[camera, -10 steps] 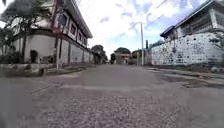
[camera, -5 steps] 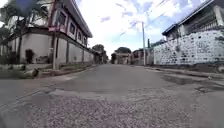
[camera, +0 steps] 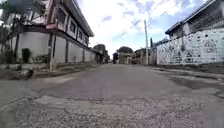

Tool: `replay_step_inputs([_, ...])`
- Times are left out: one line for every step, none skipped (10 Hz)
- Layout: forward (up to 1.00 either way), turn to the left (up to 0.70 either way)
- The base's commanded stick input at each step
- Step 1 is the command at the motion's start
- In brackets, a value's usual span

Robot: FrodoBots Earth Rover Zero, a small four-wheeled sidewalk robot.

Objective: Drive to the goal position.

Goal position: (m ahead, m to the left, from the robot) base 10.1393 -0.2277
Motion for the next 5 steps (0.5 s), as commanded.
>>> replay_step_inputs([1.0,0.06])
replay_step_inputs([1.0,0.07])
replay_step_inputs([1.0,0.06])
replay_step_inputs([1.0,0.05])
replay_step_inputs([1.0,0.05])
